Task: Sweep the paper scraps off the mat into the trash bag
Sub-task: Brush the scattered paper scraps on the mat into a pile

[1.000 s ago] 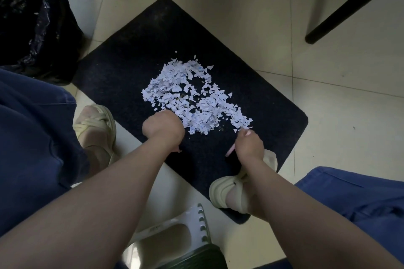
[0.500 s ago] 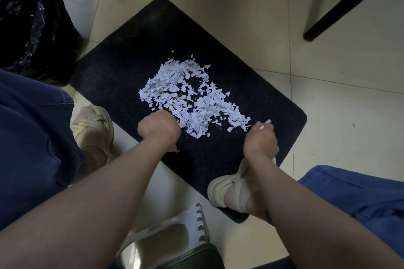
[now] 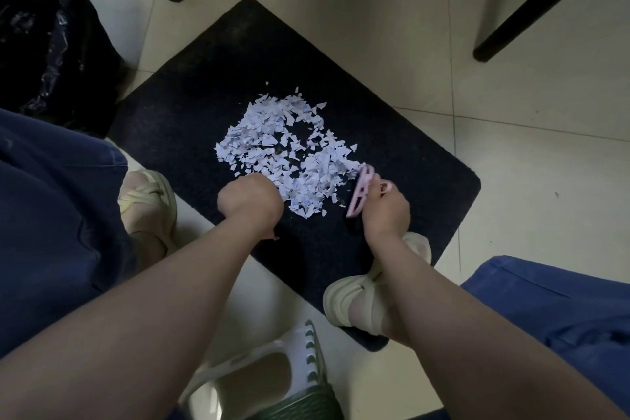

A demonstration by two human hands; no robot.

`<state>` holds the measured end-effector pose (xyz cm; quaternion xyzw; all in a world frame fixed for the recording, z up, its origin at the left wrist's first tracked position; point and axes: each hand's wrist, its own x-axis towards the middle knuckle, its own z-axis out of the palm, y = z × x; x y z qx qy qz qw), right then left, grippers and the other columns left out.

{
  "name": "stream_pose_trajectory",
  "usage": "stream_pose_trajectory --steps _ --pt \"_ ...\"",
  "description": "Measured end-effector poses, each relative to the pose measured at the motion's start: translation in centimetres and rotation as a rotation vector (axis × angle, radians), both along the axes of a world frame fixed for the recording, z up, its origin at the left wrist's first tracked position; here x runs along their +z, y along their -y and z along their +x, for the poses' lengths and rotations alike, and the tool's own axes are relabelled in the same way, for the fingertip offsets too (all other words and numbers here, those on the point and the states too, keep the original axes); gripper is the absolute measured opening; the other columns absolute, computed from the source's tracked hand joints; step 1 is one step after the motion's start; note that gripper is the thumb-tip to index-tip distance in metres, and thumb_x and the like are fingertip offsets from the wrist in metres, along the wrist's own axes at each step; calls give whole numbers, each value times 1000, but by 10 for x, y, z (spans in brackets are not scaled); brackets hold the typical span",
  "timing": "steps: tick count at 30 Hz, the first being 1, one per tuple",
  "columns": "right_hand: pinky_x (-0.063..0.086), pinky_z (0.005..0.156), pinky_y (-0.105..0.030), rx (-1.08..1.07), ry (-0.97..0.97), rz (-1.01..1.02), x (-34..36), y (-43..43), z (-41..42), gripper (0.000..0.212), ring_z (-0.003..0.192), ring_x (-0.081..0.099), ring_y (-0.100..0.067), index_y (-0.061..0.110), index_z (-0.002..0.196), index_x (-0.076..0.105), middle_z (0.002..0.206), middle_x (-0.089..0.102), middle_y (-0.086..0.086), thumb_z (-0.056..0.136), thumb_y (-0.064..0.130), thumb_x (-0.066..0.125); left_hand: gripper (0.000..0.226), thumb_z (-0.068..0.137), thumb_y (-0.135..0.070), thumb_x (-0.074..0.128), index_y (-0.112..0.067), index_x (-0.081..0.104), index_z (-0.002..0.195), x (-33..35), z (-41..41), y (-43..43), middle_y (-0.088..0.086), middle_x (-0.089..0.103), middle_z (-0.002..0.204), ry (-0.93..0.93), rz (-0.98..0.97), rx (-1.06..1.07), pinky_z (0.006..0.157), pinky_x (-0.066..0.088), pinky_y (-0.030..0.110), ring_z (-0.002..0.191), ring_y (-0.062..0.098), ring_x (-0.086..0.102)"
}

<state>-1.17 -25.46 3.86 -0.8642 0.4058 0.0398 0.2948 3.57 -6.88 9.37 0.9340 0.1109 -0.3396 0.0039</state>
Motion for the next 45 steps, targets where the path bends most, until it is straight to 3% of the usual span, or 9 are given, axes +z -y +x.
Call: stream_pose_trajectory --steps 4,7,12,20,24,28,33,38,45 --pt "35 88 -41 -162 -108 -258 -2 22 -6 50 94 61 -30 13 103 64 99 68 -9 103 43 25 14 83 -11 53 -20 58 92 2 0 -1 1 57 85 9 -22 18 53 35 25 74 20 49" --pt "36 91 -39 -116 -318 -91 -6 33 -8 44 112 55 -33 12 121 59 121 61 -13 103 39 29 15 82 -11 54 -20 58 94 2 0 -1 1 59 87 6 -28 10 57 37 26 73 20 49" --pt "33 61 -29 122 -72 150 -8 6 -4 44 77 56 -26 18 82 64 82 62 -6 101 45 36 12 80 -7 54 -16 51 72 2 0 3 -1 44 63 0 -5 7 43 25 22 50 14 39" --pt "48 80 -40 -194 69 -94 0 11 1 52 83 61 -29 18 89 61 90 65 -7 101 52 25 12 83 -10 51 -21 54 85 0 0 0 -1 41 65 22 -19 6 43 24 23 61 16 45" --pt "37 96 -47 -149 -167 -282 0 47 0 37 114 49 -36 15 128 56 122 56 -17 102 35 37 21 82 -10 52 -20 62 98 -2 0 -1 0 48 76 16 -20 21 48 31 23 72 19 49" --pt "34 100 -47 -25 -365 -181 -12 56 -6 40 120 46 -35 17 133 52 128 51 -15 102 36 34 19 78 -9 58 -20 60 94 -1 1 0 -1 51 77 -15 -7 19 49 34 23 69 19 50" --pt "44 82 -34 196 -18 35 -16 16 -8 34 100 59 -29 26 123 64 111 59 -9 103 36 38 17 76 -8 65 -17 52 69 2 2 9 -2 47 63 -42 17 2 43 26 20 54 14 45" --pt "44 81 -38 148 172 -108 -7 7 -7 32 90 59 -25 19 105 68 98 64 -3 102 30 38 20 81 -8 54 -15 45 65 2 3 9 1 44 64 -2 -5 29 44 27 22 60 17 46" --pt "36 97 -45 -129 -300 -162 -16 61 -9 37 116 52 -35 22 127 57 121 59 -13 102 37 35 19 81 -8 54 -16 47 65 3 1 7 0 44 63 -4 -6 29 43 26 21 50 15 38"
